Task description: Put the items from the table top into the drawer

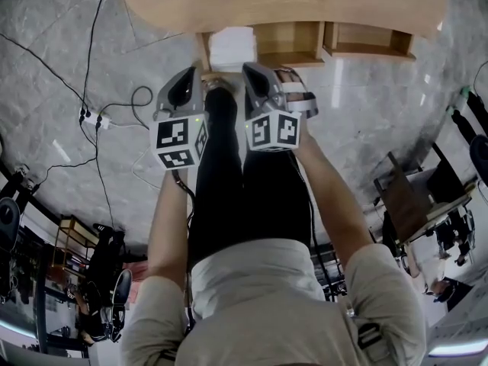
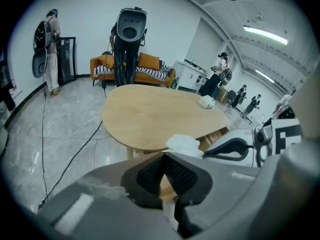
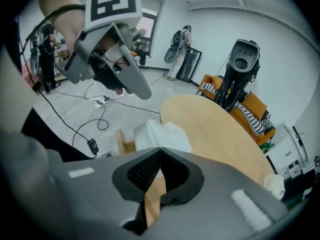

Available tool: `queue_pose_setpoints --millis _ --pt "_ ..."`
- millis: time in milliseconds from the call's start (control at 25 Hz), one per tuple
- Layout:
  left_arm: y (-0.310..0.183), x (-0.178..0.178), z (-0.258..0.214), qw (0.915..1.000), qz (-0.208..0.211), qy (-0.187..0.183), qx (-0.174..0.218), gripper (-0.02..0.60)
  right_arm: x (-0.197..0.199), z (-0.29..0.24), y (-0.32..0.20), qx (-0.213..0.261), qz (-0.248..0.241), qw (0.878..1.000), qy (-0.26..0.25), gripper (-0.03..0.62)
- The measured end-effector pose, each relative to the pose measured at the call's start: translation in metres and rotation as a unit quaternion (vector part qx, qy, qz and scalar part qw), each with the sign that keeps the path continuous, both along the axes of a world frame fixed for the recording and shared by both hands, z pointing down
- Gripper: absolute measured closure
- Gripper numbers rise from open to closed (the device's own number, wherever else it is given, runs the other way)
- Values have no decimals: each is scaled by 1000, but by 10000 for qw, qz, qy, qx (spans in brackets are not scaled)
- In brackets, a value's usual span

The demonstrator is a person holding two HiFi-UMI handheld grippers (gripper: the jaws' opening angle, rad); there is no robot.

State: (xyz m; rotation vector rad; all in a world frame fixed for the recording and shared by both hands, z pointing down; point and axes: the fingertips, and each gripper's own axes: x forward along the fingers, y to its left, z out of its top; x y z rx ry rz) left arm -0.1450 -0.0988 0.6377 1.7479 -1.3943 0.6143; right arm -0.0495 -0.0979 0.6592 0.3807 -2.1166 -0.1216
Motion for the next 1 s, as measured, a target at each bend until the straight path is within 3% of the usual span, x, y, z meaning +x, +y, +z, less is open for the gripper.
queue_pose_setpoints --millis 400,720,1000 --pt "9 7 3 10000 79 43 -35 563 -8 58 -2 204 -625 9961 585 585" --pt "24 0 16 9996 -57 154 -216 562 -21 85 -9 -44 -599 9957 699 585" --pt "28 -1 24 9993 -69 212 -301 562 -11 105 -1 -207 -692 9930 935 585"
